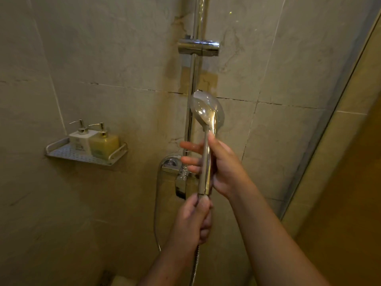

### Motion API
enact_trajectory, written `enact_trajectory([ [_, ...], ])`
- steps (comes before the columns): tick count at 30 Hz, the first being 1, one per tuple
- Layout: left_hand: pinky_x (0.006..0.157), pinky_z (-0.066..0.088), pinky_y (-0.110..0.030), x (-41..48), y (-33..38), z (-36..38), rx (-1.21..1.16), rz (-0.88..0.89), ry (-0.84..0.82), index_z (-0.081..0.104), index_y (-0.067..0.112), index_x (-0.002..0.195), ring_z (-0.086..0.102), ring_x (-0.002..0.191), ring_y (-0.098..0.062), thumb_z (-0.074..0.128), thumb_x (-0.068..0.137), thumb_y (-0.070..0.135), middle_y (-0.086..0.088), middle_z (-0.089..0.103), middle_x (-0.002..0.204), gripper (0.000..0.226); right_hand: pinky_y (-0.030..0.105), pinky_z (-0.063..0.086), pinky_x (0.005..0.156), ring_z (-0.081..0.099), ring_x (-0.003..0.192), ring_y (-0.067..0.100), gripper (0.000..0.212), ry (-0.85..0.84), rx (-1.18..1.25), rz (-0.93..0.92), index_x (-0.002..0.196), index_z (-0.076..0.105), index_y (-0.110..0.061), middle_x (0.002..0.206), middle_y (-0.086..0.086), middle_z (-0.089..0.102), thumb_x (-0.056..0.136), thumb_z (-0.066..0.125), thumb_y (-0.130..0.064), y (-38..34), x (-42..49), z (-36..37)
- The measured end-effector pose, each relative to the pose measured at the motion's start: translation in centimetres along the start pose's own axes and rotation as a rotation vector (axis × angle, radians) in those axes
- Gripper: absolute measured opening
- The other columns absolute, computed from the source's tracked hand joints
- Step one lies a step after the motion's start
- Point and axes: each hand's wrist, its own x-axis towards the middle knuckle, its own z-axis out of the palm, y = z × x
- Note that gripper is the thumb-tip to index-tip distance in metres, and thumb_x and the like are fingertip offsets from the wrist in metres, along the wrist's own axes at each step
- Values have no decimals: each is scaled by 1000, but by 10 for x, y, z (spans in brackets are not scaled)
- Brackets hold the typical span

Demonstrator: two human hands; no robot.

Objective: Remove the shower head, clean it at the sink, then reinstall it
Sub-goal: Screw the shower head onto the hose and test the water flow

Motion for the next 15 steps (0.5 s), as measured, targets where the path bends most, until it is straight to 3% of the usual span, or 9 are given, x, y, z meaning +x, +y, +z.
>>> enact_trajectory([
  [3, 34, 22, -13, -4, 7, -1, -120, -22, -62, 61, 23, 82, 24, 36, -3, 60, 83, 56, 7, 33, 52, 33, 35, 62, 66, 74, 79, 25, 60, -177, 158, 78, 109, 62, -5, 112, 21, 72, 93, 40, -59, -3, -2, -4],
  [5, 33, 22, -13, -6, 11, 0, -230, -49, -120, 60, 18, 85, 23, 35, -3, 61, 87, 51, 6, 31, 52, 34, 37, 63, 72, 74, 83, 26, 68, -252, 266, 93, 122, 60, -3, 111, 19, 72, 96, 32, -60, -2, 0, -6],
  [7, 33, 20, -12, -9, 15, 3, -353, -91, -177, 59, 14, 85, 22, 33, -2, 59, 89, 47, 6, 30, 50, 33, 32, 61, 63, 72, 70, 19, 73, -305, 337, 116, 135, 52, -2, 101, 13, 74, 96, 29, -60, -1, 1, -6],
  [9, 34, 20, -11, -10, 18, 7, -371, -95, -192, 57, 15, 85, 22, 33, -2, 55, 89, 46, 6, 29, 50, 32, 21, 49, 46, 52, 48, 6, 71, -349, 395, 124, 138, 48, -3, 76, 2, 66, 99, 27, -58, 1, 2, -5],
  [11, 34, 18, -13, -8, 17, 11, -257, -62, -138, 56, 19, 83, 20, 35, -3, 52, 89, 49, 6, 29, 52, 31, 17, 37, 39, 37, 42, 2, 62, -362, 427, 118, 125, 53, -6, 62, -4, 51, 101, 27, -56, 3, 4, -3],
  [15, 35, 18, -15, -3, 12, 11, -78, -19, 25, 56, 24, 78, 23, 38, -4, 53, 89, 54, 6, 32, 52, 32, 21, 37, 35, 39, 39, 6, 46, -122, 194, 42, 96, 56, -11, 60, -2, 43, 101, 39, -54, 4, 7, 6],
])
